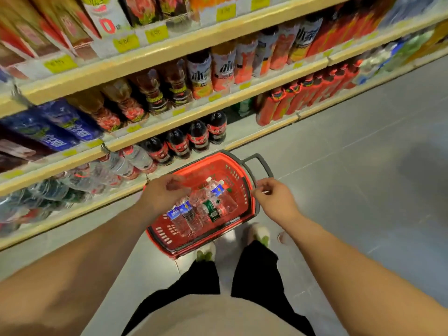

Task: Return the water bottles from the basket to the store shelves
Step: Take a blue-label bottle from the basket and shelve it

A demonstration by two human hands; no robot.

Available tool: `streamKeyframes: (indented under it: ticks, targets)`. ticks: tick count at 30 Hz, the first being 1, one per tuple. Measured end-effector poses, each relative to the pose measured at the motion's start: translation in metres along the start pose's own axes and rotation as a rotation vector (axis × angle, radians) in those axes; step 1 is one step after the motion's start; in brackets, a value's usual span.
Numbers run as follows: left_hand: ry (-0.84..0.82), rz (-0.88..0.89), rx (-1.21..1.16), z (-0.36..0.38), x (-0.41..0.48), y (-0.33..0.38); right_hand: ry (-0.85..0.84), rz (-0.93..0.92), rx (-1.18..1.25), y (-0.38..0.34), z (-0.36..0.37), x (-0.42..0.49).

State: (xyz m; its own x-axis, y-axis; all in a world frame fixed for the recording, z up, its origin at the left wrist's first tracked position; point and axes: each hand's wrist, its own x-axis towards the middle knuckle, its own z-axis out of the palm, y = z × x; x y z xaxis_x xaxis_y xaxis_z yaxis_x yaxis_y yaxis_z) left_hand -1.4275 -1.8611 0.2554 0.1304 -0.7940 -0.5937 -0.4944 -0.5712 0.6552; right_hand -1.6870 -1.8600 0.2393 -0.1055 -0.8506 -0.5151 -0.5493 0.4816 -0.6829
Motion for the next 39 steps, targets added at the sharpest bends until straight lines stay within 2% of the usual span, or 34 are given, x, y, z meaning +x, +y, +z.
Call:
streamKeyframes:
  ticks: [5, 8, 12, 16, 20, 25, 27, 30, 35, 39]
  targets:
    - [0.204, -0.151, -0.15, 0.031, 0.015, -0.028, -0.236, -0.052, -0.147, 0.011, 0.014, 0.072]
    - [0.271, -0.265, -0.2, 0.054, 0.026, -0.053, -0.299, -0.057, -0.213, 0.02, 0.029, 0.105]
    - [0.28, -0.328, -0.261, 0.086, 0.056, -0.097, -0.327, -0.08, -0.248, 0.046, 0.067, 0.142]
    - [0.281, -0.342, -0.282, 0.118, 0.109, -0.16, -0.349, -0.034, -0.281, 0.097, 0.13, 0.19]
    - [0.279, -0.285, -0.232, 0.153, 0.174, -0.227, -0.398, 0.041, -0.256, 0.155, 0.2, 0.244]
    - [0.237, -0.191, -0.195, 0.191, 0.252, -0.286, -0.564, 0.071, -0.405, 0.218, 0.281, 0.315]
    - [0.223, -0.135, -0.166, 0.201, 0.276, -0.301, -0.509, 0.179, -0.299, 0.236, 0.304, 0.337]
    - [0.226, -0.074, -0.182, 0.209, 0.3, -0.321, -0.489, 0.188, -0.203, 0.261, 0.332, 0.358]
    - [0.182, -0.055, -0.193, 0.215, 0.302, -0.336, -0.321, 0.003, -0.324, 0.275, 0.332, 0.358]
    - [0.148, -0.035, -0.109, 0.216, 0.318, -0.332, -0.359, -0.084, -0.226, 0.25, 0.306, 0.339]
